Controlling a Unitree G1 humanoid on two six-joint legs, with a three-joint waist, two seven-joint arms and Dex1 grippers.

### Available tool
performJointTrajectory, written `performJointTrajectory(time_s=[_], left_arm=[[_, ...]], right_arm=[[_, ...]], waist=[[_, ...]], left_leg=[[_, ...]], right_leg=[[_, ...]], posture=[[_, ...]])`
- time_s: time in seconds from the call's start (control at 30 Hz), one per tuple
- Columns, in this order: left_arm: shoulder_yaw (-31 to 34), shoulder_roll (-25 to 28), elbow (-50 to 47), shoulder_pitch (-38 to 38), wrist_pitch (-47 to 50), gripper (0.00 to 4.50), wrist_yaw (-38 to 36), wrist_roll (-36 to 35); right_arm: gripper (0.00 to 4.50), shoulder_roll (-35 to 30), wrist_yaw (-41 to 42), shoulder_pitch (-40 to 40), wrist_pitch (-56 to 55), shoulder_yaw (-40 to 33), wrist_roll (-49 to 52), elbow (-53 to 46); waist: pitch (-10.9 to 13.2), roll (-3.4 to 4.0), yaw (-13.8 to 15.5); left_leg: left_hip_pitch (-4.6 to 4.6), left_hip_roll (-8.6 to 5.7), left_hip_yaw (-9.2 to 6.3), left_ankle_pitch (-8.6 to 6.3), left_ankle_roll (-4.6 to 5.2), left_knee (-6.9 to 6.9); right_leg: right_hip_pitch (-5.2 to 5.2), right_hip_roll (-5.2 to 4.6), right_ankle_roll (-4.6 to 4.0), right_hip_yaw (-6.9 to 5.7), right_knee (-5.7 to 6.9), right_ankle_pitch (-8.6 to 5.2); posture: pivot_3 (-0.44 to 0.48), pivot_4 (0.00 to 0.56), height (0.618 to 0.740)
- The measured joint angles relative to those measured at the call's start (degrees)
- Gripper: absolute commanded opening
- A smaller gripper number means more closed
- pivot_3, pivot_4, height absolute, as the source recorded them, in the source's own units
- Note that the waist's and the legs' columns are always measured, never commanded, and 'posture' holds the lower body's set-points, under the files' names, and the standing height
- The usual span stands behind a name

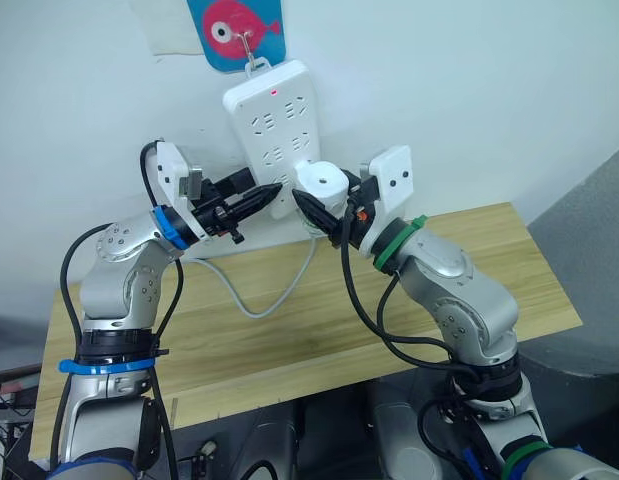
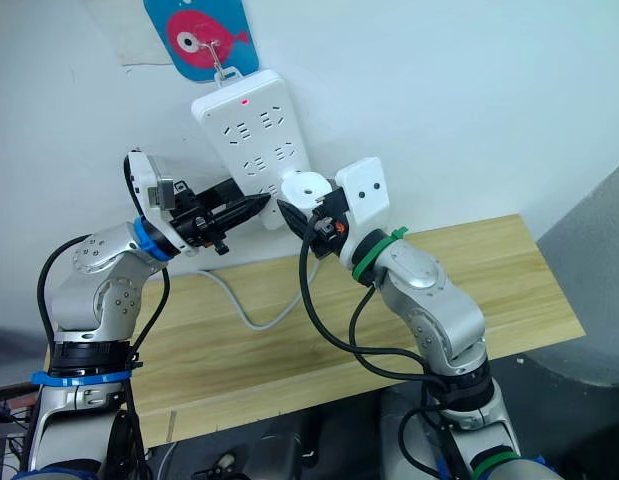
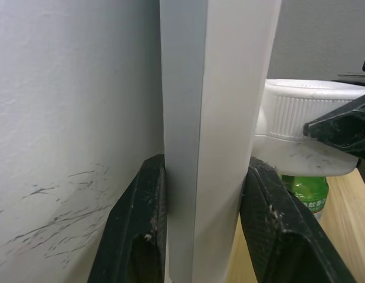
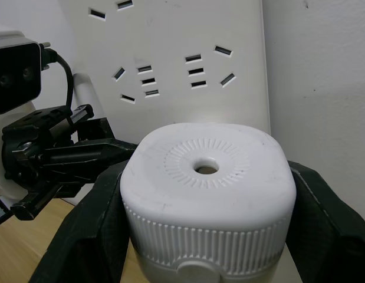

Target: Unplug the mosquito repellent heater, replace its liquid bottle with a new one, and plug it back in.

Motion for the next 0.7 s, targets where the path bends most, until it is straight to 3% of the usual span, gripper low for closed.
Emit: performJointTrajectory(time_s=[0.27, 0.33, 0.43, 0.7], left_arm=[[0.1, 0.2, 0.0, 0.4, 0.0, 1.31, 0.3, 0.0], [0.1, 0.2, 0.0, 0.5, 0.0, 1.31, 0.3, 0.1], [-0.9, -1.0, -0.5, 0.5, -0.6, 1.31, -0.1, -0.1], [-1.5, -0.8, 0.6, 0.1, -3.0, 1.31, -0.3, 0.9]], right_arm=[[3.07, 0.1, 0.3, -0.1, -1.3, 0.5, -0.4, 1.3], [3.79, -0.2, 0.7, -0.1, -1.4, 0.5, -0.5, 1.5], [4.46, -1.0, 0.2, -1.3, -1.6, 0.2, -2.0, 2.6], [4.46, -6.4, 2.0, 4.5, 3.6, -2.4, 1.1, -7.6]], waist=[[-0.3, 0.0, -0.1], [-0.5, -0.01, -0.1], [-0.7, -0.04, 0.2], [-0.8, -0.14, 0.6]], left_leg=[[0.04, 0.0, 0.02, 0.02, -0.04, 0.0], [0.04, 0.01, 0.02, 0.02, -0.04, -0.01], [0.02, 0.0, 0.01, 0.02, -0.04, -0.03], [-0.07, -0.04, 0.0, 0.0, -0.01, -0.04]], right_leg=[[-0.01, 0.01, -0.01, 0.02, 0.03, 0.0], [-0.01, 0.01, -0.01, 0.03, 0.02, 0.0], [-0.01, 0.0, -0.01, -0.03, -0.05, 0.0], [-0.01, -0.07, -0.01, -0.13, -0.19, 0.0]], posture=[[-0.068, 0.262, 0.74], [-0.068, 0.262, 0.74], [-0.074, 0.264, 0.74], [-0.098, 0.272, 0.74]])
